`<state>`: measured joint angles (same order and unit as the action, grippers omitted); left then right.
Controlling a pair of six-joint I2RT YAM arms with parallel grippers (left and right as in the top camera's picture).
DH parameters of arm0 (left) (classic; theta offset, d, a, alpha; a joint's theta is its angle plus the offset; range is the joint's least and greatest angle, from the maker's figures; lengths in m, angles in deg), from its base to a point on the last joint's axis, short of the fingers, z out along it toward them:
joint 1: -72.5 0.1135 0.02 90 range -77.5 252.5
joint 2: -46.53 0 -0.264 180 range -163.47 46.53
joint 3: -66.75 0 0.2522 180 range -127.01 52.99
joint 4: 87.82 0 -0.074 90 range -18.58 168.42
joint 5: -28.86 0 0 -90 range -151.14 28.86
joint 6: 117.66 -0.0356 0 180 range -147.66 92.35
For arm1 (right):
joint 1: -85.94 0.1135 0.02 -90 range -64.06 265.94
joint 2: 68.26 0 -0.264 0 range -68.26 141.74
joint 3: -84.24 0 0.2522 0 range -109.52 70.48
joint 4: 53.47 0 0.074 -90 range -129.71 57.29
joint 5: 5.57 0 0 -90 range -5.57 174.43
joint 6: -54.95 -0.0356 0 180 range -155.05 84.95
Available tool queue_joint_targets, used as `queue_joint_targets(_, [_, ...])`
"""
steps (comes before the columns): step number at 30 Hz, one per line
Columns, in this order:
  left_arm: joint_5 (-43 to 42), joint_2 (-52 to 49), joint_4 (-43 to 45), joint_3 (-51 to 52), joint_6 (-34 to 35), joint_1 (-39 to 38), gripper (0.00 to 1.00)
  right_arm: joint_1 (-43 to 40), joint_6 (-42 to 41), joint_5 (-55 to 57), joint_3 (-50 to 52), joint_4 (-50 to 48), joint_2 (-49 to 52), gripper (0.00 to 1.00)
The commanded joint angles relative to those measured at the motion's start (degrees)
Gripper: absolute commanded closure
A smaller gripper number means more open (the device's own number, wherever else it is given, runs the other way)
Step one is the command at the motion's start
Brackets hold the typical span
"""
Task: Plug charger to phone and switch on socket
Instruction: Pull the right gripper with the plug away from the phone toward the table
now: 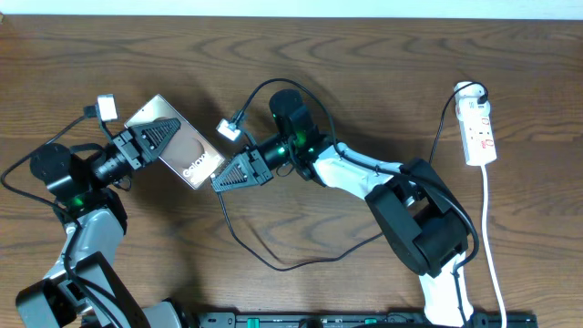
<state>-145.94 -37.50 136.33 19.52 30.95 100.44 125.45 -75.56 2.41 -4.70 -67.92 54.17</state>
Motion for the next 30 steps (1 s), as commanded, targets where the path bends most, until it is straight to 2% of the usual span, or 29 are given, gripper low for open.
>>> queue_joint_targets(1, [-5.27,0.02,0.31,-0.52,-0.48,-0.66,0.93,-1.70,1.70,2.47,-0.87,0.52,-0.28,0.98])
queue_joint_targets(7, [-5.22,0.02,0.33,-0.52,-0.90,-0.66,0.93,-1.70,4.44,2.69,-0.87,5.09,-0.28,0.98])
queue_joint_targets(13, [-1.55,0.02,0.31,-0.52,-1.07,-0.63,0.93,-1.55,9.81,6.84,-0.87,14.73,-0.28,0.99])
queue_joint_targets(17, [-0.68,0.02,0.52,-0.52,-0.87,-0.66,0.92,-1.79,12.11,13.75,-0.87,22.67,-0.28,0.98])
queue_joint_targets(22, [-2.58,0.02,0.50,-0.52,0.63,-0.66,0.92,-2.10,13.42,28.37,-0.87,33.88,-0.28,0.99])
queue_joint_targets(30, [-4.72,0.02,0.50,-0.52,1.68,-0.66,0.92,-4.20,14.05,44.98,-1.05,45.55,-0.39,0.99])
